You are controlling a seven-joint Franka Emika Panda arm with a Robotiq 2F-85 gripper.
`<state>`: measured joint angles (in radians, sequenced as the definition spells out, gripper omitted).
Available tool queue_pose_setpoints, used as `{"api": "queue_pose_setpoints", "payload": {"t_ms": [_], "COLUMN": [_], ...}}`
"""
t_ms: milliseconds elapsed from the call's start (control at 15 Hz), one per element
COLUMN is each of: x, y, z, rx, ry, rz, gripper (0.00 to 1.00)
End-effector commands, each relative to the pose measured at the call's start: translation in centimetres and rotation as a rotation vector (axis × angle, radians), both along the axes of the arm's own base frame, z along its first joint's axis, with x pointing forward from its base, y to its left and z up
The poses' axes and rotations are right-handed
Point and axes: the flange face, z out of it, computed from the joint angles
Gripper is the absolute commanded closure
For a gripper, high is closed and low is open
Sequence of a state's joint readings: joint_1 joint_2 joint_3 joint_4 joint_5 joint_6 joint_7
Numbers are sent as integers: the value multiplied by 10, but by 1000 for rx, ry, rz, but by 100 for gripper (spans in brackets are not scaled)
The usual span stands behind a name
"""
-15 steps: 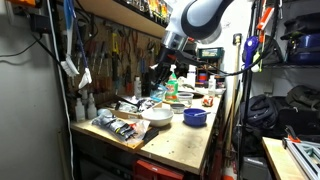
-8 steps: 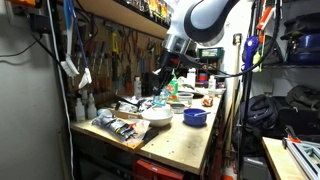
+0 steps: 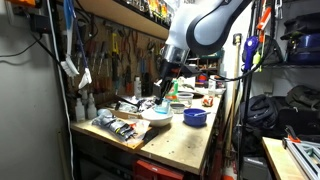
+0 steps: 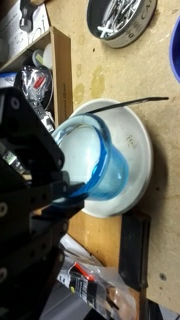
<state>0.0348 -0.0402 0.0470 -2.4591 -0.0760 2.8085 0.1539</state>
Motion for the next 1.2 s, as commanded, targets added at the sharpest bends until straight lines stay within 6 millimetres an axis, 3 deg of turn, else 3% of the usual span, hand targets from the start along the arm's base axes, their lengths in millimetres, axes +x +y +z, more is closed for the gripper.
{"api": "queue_pose_setpoints", "payload": {"t_ms": [0, 333, 400, 600, 933, 1000, 1133], "x": [2, 5, 5, 9, 13, 14, 17], "y": [4, 8, 9, 8, 0, -2, -4], "z": [-14, -30, -32, -32, -17, -23, -19], "rx": [-22, -61, -64, -51, 89, 44, 75], "ry": [-9, -11, -3, 7, 34, 8, 13], "rz": [11, 11, 4, -28, -110, -90, -106], "gripper": [95, 95, 62, 47, 8, 26, 11]}}
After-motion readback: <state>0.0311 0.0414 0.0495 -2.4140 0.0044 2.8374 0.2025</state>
